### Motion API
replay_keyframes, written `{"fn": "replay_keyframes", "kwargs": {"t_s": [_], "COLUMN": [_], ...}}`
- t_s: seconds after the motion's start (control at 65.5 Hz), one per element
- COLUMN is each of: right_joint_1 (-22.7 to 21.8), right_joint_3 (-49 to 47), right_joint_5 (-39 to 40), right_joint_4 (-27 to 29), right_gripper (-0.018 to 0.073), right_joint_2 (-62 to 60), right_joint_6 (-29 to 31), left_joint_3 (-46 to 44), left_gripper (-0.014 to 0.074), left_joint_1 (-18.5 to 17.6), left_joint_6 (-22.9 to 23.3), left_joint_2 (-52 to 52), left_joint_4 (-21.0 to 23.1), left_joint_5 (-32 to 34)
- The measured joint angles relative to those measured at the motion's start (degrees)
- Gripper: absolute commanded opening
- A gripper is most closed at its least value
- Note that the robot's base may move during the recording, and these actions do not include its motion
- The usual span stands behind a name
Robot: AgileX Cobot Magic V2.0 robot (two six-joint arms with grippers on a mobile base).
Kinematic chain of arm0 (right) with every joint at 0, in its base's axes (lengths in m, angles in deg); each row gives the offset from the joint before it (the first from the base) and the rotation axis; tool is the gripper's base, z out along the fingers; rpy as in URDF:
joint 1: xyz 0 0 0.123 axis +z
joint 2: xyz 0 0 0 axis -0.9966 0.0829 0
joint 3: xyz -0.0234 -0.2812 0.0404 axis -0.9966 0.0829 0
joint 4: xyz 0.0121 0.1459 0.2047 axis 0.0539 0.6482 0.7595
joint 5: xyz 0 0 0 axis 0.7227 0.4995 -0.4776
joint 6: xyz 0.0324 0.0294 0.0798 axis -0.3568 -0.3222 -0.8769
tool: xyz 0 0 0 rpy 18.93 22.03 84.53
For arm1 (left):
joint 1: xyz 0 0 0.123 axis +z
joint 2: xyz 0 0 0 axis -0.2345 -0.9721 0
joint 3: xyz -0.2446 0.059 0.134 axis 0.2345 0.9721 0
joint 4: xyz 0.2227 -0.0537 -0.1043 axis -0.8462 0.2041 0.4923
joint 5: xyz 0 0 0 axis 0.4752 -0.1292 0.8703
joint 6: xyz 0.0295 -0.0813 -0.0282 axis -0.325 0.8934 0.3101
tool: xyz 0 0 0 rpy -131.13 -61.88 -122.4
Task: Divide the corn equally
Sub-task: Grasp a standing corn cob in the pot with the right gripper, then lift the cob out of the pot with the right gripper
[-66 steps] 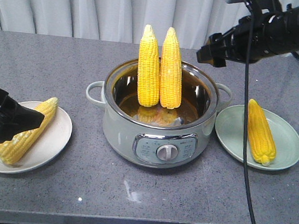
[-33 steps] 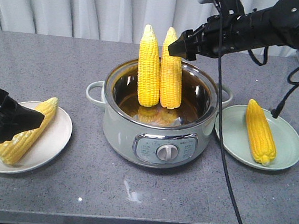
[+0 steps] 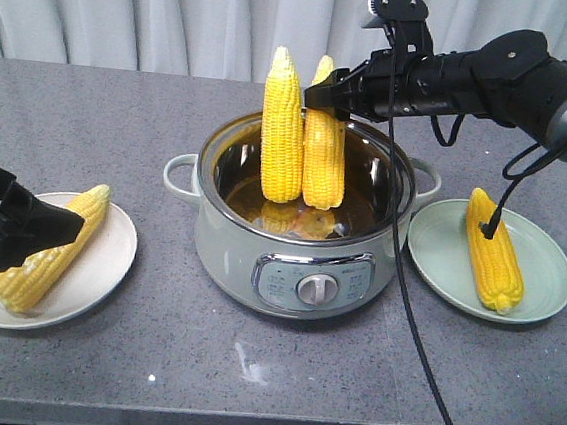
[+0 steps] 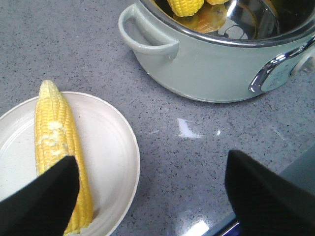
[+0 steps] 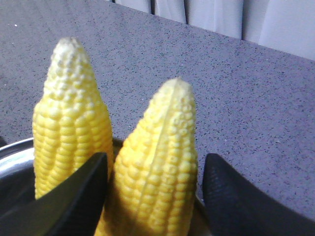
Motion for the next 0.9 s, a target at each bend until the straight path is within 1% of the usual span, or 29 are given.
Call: {"fn": "replay_keyframes", "kwargs": {"t_s": [0.092,0.168,0.412,0.687,0.763,0.824,0.901], "right_joint_1": [0.0,0.0,0.0,0.0,0.0,0.0,0.0], "right_joint_3": [0.0,0.0,0.0,0.0,0.0,0.0,0.0], "right_joint_5": [0.0,-0.1,-1.5,-3.7,-4.3,-4.8,-5.4], "right_joint_4": [0.3,0.3,0.2,-0.4,-1.7,-4.1,-8.3], "right_gripper": [0.0218,0.0185,0.0186,0.0189,0.0189,0.0189,0.0190], "right_joint_2": [0.0,0.0,-1.0,-6.8,-8.9,-10.9,-14.2], "right_joint_6": [1.0,1.2,1.3,1.1,-0.7,-3.8,-9.0], "left_joint_3": [0.0,0.0,0.0,0.0,0.0,0.0,0.0], "left_gripper": [0.0585,0.0585,0.0585,0.0585,0.0585,0.0585,0.0585], "left_joint_1": [0.0,0.0,0.0,0.0,0.0,0.0,0.0], "left_joint_6": [0.0,0.0,0.0,0.0,0.0,0.0,0.0], "left_joint_2": [0.0,0.0,0.0,0.0,0.0,0.0,0.0], "left_joint_4": [0.0,0.0,0.0,0.0,0.0,0.0,0.0], "left_joint_5": [0.0,0.0,0.0,0.0,0.0,0.0,0.0]}}
